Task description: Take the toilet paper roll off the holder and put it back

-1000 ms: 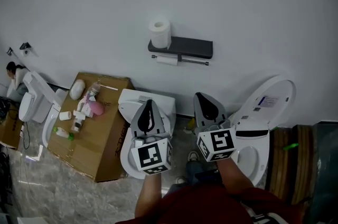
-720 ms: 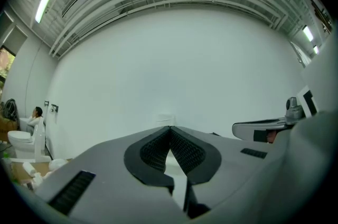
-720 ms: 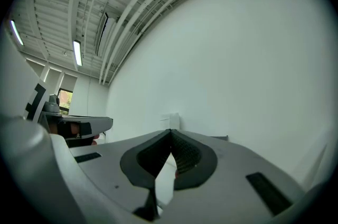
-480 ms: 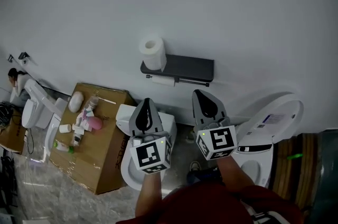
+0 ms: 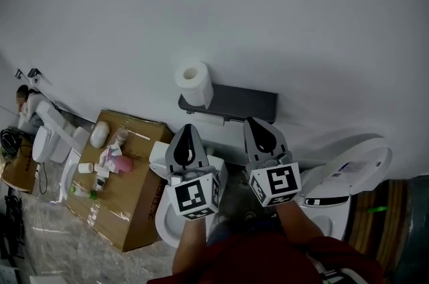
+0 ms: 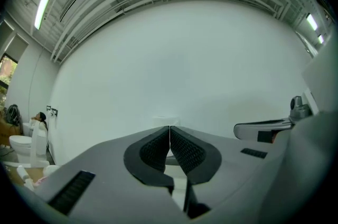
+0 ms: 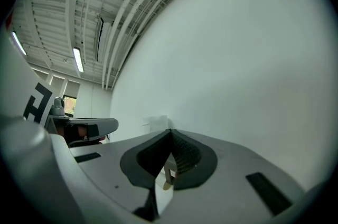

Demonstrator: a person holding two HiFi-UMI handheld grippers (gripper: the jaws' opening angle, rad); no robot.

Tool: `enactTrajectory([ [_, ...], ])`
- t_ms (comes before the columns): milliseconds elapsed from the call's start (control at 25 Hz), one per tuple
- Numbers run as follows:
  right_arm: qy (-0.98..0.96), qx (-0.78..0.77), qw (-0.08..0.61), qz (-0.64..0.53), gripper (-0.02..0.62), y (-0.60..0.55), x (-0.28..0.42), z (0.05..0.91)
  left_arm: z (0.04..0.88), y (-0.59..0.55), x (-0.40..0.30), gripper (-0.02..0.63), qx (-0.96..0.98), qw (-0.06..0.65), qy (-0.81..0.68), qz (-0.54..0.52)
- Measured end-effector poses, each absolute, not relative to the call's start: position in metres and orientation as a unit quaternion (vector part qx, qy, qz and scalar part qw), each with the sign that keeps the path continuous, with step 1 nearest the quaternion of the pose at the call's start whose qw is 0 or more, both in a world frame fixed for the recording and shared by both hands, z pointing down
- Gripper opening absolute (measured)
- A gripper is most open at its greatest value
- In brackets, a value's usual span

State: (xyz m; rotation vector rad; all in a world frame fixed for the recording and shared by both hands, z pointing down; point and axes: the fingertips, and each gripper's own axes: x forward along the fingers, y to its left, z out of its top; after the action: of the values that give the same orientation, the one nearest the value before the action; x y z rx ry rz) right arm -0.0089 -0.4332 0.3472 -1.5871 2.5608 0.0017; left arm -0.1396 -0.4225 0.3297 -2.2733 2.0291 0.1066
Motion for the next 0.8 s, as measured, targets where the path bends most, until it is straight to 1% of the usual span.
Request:
enactTrajectory([
  [240,0.845,-0.531,0.063,0.0,0.008,-0.45,-0.019,0.348,0.334,-0.44,-0.143,0.018,-0.752,0.044,0.657,0.025],
  [280,0.845,-0.532,0.063,-0.001,0.008,-0.453,-0.02,0.348,0.335,-0.444,-0.143,0.039,-0.753,0.043,0.656,0.025],
  [400,0.843,-0.534,0.065,-0.002,0.008,-0.456,-0.022,0.348,0.335,-0.454,-0.143,0.266,-0.757,0.044,0.652,0.028],
  [480,0.843,-0.534,0.067,-0.001,0.008,-0.457,-0.022,0.347,0.336,-0.464,-0.143,0.357,-0.76,0.038,0.648,0.028],
  [520,0.842,-0.535,0.069,0.0,0.008,-0.458,-0.021,0.346,0.338,-0.47,-0.142,0.389,-0.763,0.033,0.645,0.026],
  [600,0.84,-0.538,0.074,0.001,0.008,-0.46,-0.018,0.343,0.341,-0.484,-0.139,0.429,-0.769,0.026,0.638,0.019],
  [800,0.835,-0.544,0.079,0.003,0.008,-0.463,-0.013,0.338,0.348,-0.523,-0.13,0.465,-0.785,0.004,0.619,-0.003],
])
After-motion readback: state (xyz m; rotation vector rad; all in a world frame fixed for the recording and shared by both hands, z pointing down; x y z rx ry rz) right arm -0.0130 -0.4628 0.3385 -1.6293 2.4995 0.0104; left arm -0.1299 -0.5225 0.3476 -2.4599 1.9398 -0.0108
